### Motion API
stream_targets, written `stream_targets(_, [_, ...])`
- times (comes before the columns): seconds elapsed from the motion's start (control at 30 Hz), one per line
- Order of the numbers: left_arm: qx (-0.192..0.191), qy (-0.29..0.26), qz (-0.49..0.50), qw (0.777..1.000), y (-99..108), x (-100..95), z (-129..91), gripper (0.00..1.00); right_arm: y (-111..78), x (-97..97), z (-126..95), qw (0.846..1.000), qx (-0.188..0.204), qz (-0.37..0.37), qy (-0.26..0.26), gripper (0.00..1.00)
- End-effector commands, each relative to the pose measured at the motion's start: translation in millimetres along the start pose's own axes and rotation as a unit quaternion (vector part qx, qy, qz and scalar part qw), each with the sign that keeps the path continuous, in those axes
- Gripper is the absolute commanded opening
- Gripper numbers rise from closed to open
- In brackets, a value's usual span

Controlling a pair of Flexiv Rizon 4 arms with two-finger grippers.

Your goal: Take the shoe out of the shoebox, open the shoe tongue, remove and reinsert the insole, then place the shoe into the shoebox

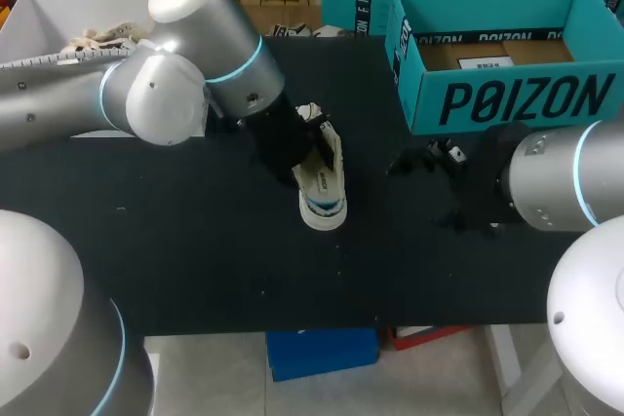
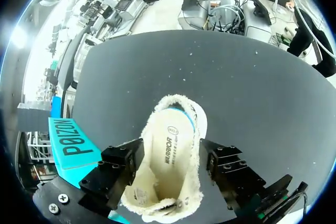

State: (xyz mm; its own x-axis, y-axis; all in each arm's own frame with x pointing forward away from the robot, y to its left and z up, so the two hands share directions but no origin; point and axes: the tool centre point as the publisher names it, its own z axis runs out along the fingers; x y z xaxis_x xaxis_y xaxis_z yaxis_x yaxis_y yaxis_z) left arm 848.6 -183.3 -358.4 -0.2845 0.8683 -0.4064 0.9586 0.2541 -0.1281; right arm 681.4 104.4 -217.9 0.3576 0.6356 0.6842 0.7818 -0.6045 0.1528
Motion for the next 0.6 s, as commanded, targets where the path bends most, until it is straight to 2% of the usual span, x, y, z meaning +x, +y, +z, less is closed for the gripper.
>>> stream_targets(0.03, [-0.002,0.001,0.004,1.0,-4,-1.2,-18,0.42,-4.7,0.5,4,1.0,-0.015,0.003,0.001,1.0])
stream_targets(0.1, [0.002,0.004,0.007,1.0,-5,-3.3,-20,0.1,-4.7,0.5,4,1.0,-0.015,0.003,0.001,1.0])
stream_targets(0.13, [0.005,0.011,0.01,1.0,-6,-3.9,-20,0.0,-4.7,0.5,4,1.0,-0.015,0.003,0.001,1.0])
stream_targets(0.3, [0.022,0.043,0.022,0.999,-12,0.2,-12,0.0,-4.7,0.5,4,1.0,-0.015,0.003,0.001,1.0])
stream_targets(0.6, [0.032,0.066,0.026,0.997,-15,11.4,11,0.0,-4.7,0.5,4,1.0,-0.015,0.003,0.001,1.0])
